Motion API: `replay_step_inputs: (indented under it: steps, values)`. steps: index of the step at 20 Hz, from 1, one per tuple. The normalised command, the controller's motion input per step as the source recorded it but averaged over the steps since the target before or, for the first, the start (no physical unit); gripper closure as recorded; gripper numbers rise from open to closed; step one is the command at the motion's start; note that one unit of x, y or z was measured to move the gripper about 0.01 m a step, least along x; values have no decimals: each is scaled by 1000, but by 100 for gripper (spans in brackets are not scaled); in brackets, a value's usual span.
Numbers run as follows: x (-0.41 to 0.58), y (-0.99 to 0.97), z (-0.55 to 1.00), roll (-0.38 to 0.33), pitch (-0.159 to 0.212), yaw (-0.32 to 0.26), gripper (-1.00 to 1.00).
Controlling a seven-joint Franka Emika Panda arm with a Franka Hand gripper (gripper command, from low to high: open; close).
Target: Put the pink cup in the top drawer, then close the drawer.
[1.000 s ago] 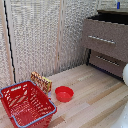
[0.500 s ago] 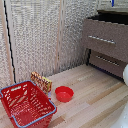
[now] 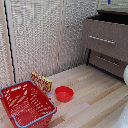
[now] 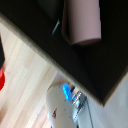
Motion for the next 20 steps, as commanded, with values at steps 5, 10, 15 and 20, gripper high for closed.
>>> replay_step_inputs:
  steps: [5, 10, 15, 20]
  values:
    - [83, 0, -279, -325, 25, 240, -100]
    - [-3, 37, -71, -319, 116, 195, -100]
    - [-98, 101, -2, -337, 181, 149, -100]
    - [-62, 211, -35, -351, 181, 110, -100]
